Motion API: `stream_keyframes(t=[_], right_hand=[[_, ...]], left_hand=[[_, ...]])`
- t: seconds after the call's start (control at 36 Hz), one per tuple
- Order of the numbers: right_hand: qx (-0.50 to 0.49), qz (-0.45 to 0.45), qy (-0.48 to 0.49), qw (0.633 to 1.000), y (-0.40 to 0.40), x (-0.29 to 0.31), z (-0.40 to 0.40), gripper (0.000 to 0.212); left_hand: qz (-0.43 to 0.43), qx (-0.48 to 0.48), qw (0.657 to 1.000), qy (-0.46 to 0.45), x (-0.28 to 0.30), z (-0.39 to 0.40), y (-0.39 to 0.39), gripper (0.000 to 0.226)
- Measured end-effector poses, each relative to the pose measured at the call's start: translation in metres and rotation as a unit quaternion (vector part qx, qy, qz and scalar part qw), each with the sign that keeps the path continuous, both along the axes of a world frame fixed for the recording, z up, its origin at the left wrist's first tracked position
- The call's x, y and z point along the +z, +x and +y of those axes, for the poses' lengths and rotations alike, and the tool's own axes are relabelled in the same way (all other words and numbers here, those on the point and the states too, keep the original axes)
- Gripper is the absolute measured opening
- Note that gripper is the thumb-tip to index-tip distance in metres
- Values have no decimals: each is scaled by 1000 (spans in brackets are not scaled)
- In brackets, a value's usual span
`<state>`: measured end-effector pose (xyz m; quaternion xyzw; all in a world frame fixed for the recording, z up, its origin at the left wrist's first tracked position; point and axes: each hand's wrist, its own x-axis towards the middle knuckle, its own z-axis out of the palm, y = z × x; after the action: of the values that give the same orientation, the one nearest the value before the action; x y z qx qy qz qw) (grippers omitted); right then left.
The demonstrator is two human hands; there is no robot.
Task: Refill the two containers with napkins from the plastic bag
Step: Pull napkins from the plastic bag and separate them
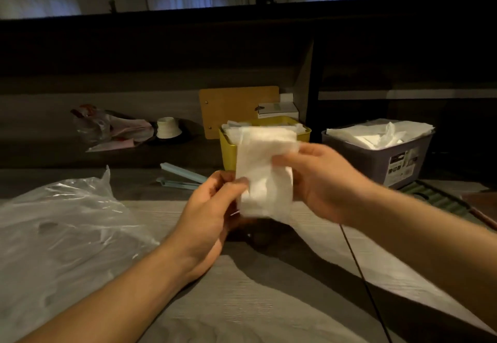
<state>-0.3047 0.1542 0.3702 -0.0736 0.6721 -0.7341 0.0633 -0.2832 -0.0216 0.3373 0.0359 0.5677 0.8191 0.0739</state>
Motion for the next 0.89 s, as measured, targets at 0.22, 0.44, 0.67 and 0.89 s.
stream_keyframes(t=[0.22, 0.44, 0.67, 0.89], right_hand=[[-88, 36, 143, 985, -102, 81, -19, 19], [-26, -47, 377, 924, -124, 71, -45, 22], [-84, -33, 326, 941, -123, 65, -57, 13], [-77, 85, 583, 804, -132, 68, -62, 77]], left_hand=[[44, -13, 998, -44, -7, -6, -5, 21], [63, -44, 995, -62, -7, -10, -7, 22], [75, -58, 994, -61, -11, -11, -10, 24], [74, -63, 993, -64, -11, -9, -10, 22]])
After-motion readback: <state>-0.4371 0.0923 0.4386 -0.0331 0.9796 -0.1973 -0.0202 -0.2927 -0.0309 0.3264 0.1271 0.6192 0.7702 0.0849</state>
